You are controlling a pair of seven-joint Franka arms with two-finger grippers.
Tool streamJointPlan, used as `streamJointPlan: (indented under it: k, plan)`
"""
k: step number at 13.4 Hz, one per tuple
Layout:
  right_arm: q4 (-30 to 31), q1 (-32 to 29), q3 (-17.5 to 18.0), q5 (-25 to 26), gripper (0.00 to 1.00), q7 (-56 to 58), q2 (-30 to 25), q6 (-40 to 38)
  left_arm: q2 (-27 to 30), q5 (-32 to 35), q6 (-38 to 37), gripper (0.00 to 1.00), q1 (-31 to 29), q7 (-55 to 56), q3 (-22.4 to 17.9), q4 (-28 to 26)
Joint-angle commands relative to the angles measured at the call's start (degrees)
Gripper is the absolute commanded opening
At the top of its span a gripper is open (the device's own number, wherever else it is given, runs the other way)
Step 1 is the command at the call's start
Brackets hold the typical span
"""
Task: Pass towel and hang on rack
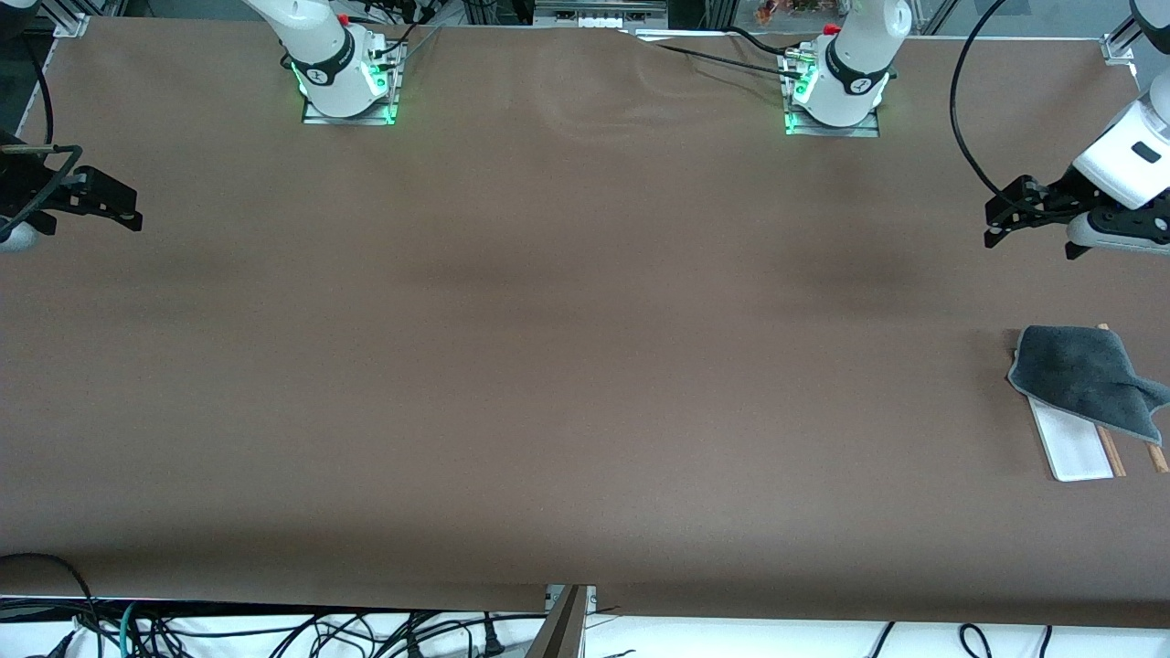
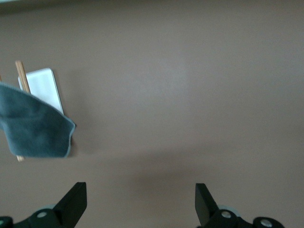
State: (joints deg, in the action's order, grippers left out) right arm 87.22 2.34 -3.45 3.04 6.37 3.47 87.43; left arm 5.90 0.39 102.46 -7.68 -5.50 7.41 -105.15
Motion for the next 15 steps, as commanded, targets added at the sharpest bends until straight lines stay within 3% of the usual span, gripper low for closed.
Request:
streamJointPlan:
  k: [1,3,4,5,8,15]
  plan:
    - [-1.35,-0.23,0.29,0.04,1.00,0.40,0.49,-0.41,-1.14,1.63,-5.83,1.00,0.65,6.37,1.03,3.43]
    - [-1.35,-0.23,0.29,-0.05,1.00,0.40,0.49,-0.41,-6.67,1.28,-13.48,1.00,2.83,6.73,-2.63,11.51]
    - [-1.35,-0.23,0.29,0.04,1.00,0.40,0.57,-0.41,-8.78,1.19,-15.60,1.00,6.59,6.73,-6.57,14.24]
    - [-1.35,-0.23,0.29,0.04,1.00,0.31,0.57,-0.41,-8.98,1.10,-15.80,1.00,7.76,6.82,-7.92,14.53]
    - [-1.35,-0.23,0.29,-0.05,1.00,0.40,0.49,-0.41,-8.63,1.02,-15.54,1.00,9.08,12.85,-7.85,14.10]
    - [-1.35,-0.23,0.37,0.04,1.00,0.40,0.57,-0.41,-8.72,0.32,-10.18,1.00,9.27,13.06,-7.58,13.57]
